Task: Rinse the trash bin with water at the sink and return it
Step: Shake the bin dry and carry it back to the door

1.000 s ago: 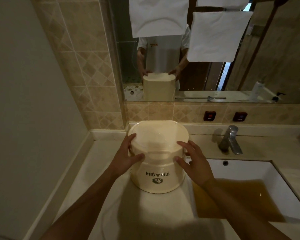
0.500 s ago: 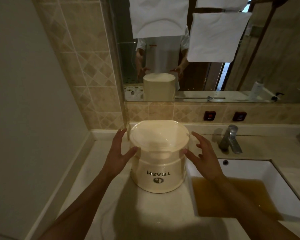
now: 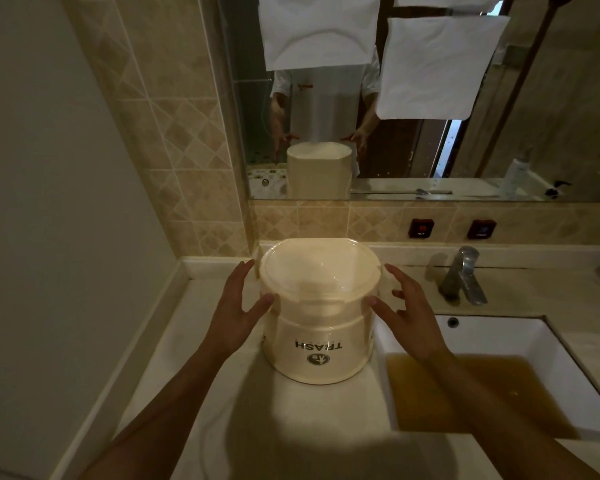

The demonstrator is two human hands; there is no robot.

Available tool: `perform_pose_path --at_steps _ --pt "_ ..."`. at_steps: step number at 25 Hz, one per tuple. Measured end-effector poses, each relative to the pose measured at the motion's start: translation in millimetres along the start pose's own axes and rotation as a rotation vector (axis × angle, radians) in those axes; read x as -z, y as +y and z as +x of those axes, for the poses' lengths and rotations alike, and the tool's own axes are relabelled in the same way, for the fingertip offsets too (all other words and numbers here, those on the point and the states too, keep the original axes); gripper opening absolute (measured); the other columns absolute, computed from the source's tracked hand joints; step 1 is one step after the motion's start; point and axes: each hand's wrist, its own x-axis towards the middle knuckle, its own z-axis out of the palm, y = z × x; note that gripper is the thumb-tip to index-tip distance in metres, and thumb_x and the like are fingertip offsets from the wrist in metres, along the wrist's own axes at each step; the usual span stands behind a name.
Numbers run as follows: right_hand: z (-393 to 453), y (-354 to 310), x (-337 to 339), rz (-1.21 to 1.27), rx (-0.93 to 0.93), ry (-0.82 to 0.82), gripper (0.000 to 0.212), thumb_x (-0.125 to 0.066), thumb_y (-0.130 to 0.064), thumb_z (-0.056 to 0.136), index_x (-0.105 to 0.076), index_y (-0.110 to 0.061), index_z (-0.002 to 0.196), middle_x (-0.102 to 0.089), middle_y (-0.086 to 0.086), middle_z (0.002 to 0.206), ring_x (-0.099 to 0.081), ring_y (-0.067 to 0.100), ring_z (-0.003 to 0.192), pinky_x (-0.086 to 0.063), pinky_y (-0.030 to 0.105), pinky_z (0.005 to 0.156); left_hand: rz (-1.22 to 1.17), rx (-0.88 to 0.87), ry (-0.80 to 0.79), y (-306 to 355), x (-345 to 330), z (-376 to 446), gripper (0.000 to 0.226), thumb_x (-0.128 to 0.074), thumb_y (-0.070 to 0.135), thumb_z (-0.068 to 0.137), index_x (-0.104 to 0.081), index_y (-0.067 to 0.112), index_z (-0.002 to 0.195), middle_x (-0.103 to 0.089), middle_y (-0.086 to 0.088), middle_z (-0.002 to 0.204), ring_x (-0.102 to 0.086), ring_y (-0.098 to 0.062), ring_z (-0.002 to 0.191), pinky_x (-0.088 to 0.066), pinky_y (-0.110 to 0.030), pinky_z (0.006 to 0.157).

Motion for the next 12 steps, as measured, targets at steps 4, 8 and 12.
perform_pose_path --at_steps 4,8,12 --pt "4.8 5.0 -2.7 0.012 -0.036 -0.011 0.066 -0.064 -0.049 0.083 -0.032 -0.045 0.141 -0.035 -0.015 0.14 -0.048 0.015 0.122 -0.049 0.036 0.096 -0.06 0.034 0.003 -3.7 -3.5 4.2 0.074 -0.063 0.051 0.088 -0.026 0.037 0.151 -0.028 0.014 0.156 -0.03 -0.01 0.139 -0.033 -0.045 0.113" --pt "13.2 3.4 -7.7 0.143 -0.226 0.002 0.056 -0.044 -0.052 0.092 -0.027 -0.043 0.145 -0.03 -0.001 0.154 -0.053 0.017 0.118 -0.05 0.044 0.093 -0.346 0.295 -0.013 3.7 -10.7 9.3 0.069 -0.045 0.07 0.088 -0.024 0.045 0.148 -0.033 0.008 0.156 -0.038 -0.023 0.14 -0.041 -0.049 0.102" --pt "24.4 7.0 -12.4 0.295 -0.563 -0.124 0.057 -0.026 -0.069 0.09 -0.017 -0.054 0.144 -0.019 -0.008 0.159 -0.035 0.034 0.136 -0.051 0.056 0.088 -0.497 0.618 -0.116 -2.1 -17.1 22.3 0.082 -0.029 0.083 0.079 -0.017 0.046 0.152 -0.023 0.002 0.161 -0.027 -0.035 0.144 -0.045 -0.061 0.091"
